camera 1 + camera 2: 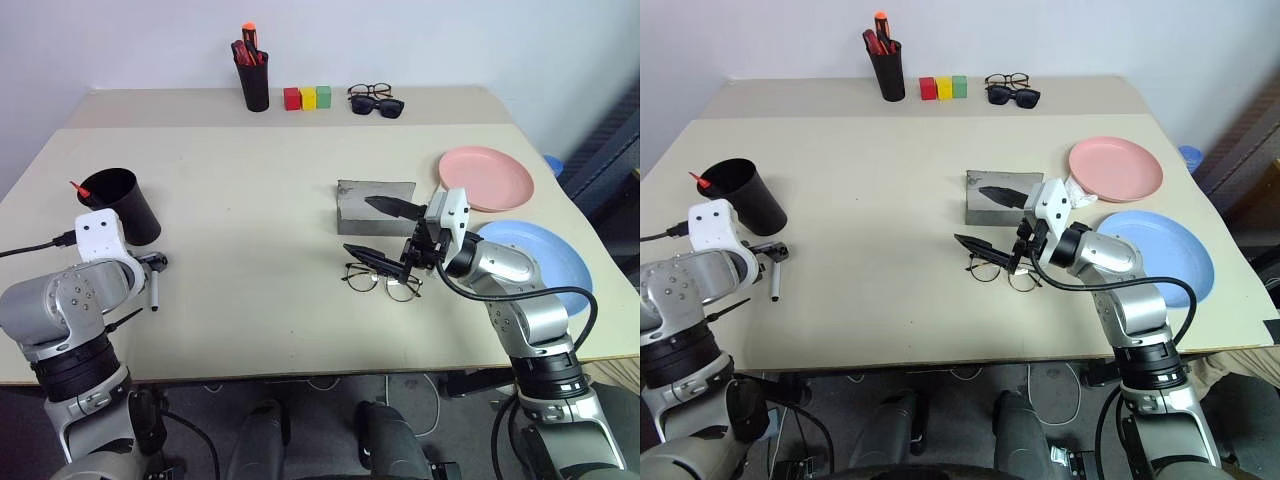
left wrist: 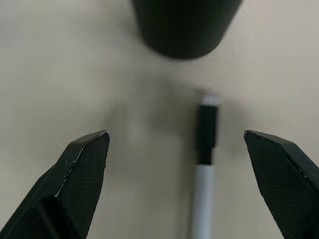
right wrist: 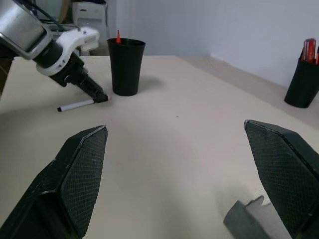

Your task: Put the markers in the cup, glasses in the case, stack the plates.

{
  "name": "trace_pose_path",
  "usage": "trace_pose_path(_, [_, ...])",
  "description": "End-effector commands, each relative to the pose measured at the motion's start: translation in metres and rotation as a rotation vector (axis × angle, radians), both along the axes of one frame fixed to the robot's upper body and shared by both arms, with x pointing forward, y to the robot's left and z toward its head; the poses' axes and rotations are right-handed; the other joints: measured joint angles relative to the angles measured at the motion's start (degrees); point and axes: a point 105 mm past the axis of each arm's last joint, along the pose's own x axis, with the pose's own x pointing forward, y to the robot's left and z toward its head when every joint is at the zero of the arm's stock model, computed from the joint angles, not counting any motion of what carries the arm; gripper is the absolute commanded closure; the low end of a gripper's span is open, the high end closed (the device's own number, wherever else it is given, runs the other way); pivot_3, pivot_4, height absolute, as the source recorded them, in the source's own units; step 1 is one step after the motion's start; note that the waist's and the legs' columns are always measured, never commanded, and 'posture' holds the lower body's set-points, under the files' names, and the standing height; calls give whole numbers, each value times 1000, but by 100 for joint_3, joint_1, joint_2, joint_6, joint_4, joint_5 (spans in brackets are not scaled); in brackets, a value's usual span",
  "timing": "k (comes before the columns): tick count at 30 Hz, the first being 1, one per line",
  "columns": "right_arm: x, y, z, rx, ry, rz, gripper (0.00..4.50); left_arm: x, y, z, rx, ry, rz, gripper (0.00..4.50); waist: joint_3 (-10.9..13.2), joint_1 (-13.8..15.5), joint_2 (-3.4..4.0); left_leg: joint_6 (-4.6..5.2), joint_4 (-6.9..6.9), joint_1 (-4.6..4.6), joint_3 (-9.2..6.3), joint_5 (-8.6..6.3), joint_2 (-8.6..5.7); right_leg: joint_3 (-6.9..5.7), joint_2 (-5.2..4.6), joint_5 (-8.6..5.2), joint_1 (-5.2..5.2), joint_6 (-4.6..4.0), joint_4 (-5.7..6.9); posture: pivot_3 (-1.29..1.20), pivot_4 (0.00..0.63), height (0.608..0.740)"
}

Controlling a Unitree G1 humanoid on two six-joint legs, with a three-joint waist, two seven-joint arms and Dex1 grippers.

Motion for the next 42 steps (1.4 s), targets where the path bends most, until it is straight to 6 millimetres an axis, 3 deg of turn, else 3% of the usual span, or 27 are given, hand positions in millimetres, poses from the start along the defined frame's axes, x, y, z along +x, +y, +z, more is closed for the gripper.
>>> trace_pose_path(1, [-1,1,11,18,-43,7,0,4,-4,-2,9,11,8,1314,0,11,-1,0,0,-1,0,0,0,0,0,0,0,0,-1,0,150,740])
trace_pose_path(7, [-4,-3,11,15,-45,-8,0,9,-13,-16,-9,31,-1,4446,-8,-1,8,-2,0,2,1,0,0,0,0,2,1,-2,0,0,150,740])
trace_pose_path(11, [-6,-5,10,15,-43,-22,0,12,-28,-13,-36,-47,-94,4489,-15,-2,21,-2,-3,5,1,0,0,0,0,1,1,-3,1,0,150,740])
trace_pose_path(13, [-6,-7,10,15,-42,-32,0,15,-51,5,-50,-185,-225,4489,-14,8,20,-2,-2,4,1,0,0,0,-1,1,1,-4,-1,0,150,740])
trace_pose_path(17, [-5,-12,9,27,-38,-50,0,3,-128,59,16,-509,-664,4489,-6,47,3,-4,7,-17,1,0,-1,0,-5,2,-3,-7,-15,0,150,740])
trace_pose_path(20, [-4,-13,11,44,-41,-57,0,-1,-151,87,114,-713,-777,4489,-7,27,4,-5,7,-21,7,-1,-1,1,-9,7,-6,-15,-26,0,150,740])
trace_pose_path(24, [-1,-10,22,93,-56,-54,0,22,-133,141,304,-1095,-546,4489,-9,6,7,-1,4,-13,8,0,0,2,-6,8,-7,-18,-21,0,150,740])
trace_pose_path(28, [1,-5,26,107,-70,-48,0,44,-91,166,612,-1207,-270,4489,-9,14,7,0,7,-15,7,1,1,2,-2,10,-7,-19,-22,0,150,740])
trace_pose_path(35, [0,-3,24,112,-69,-46,0,58,-41,169,955,-1163,-81,4489,-8,30,6,2,2,-19,10,0,0,2,-2,20,-8,6,-26,0,150,740])
trace_pose_path(42, [-1,-7,18,111,-64,-56,0,62,-9,151,1082,-1057,-30,4489,-8,27,5,1,3,-18,12,0,0,2,-3,23,-8,11,-23,0,150,740])
